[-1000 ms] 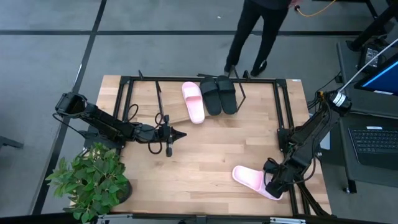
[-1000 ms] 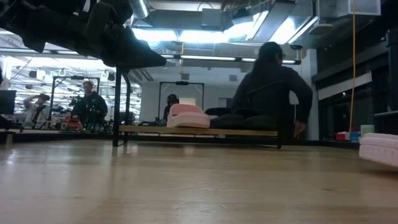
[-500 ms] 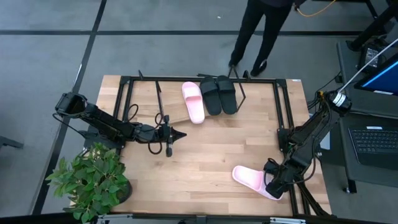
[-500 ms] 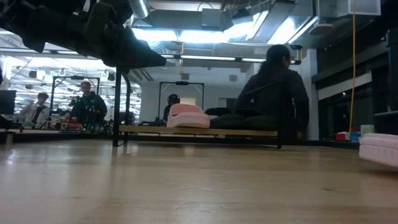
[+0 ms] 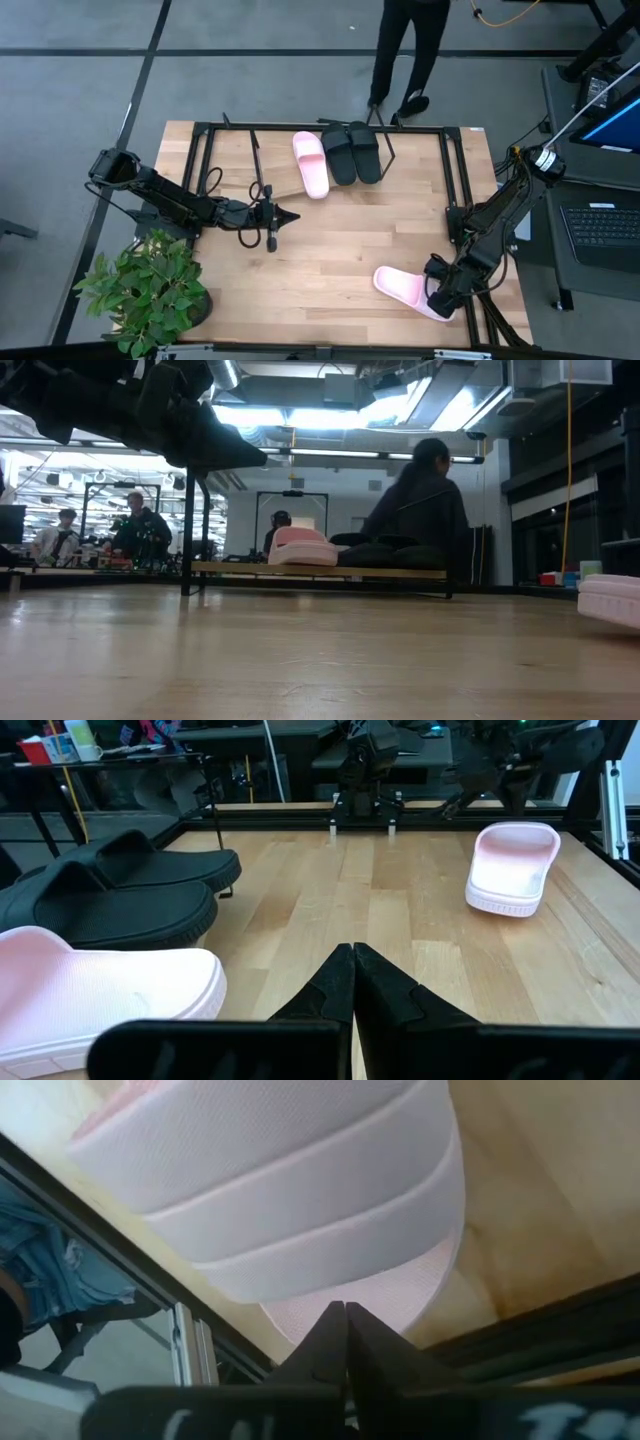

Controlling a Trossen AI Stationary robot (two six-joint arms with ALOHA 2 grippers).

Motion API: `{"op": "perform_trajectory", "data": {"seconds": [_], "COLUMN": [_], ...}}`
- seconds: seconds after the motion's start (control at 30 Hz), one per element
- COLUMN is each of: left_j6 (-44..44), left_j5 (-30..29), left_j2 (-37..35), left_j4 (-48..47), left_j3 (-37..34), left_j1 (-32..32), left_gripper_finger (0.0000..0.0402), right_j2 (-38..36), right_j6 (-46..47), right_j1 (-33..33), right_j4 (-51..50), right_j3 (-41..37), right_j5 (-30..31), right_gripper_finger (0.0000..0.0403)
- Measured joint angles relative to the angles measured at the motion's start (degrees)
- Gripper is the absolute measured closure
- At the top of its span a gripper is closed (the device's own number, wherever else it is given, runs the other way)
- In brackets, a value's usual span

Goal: Pick and place slides into the shelf
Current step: Put the pink slipper on the shelf

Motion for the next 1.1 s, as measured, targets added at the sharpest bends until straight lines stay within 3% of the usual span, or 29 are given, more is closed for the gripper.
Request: {"op": "perform_trajectory", "data": {"seconds": [0.5,0.77,1.1], "left_j6": [0.0,0.0,0.0], "left_j5": [0.0,0.0,0.0], "left_j2": [0.0,0.0,0.0], "left_j4": [0.0,0.0,0.0], "left_j3": [0.0,0.0,0.0], "left_j1": [0.0,0.0,0.0], "left_gripper_finger": [0.0401,0.0401,0.0401], "right_j2": [3.1,3.4,3.4], "right_j6": [0.6,-3.9,-19.7], "right_j1": [0.0,-1.0,-7.8], "right_j4": [1.6,1.6,1.3], "right_j3": [0.0,0.0,0.0], "right_j5": [-1.8,7.9,18.6], "right_gripper_finger": [0.0399,0.0399,0.0400]}}
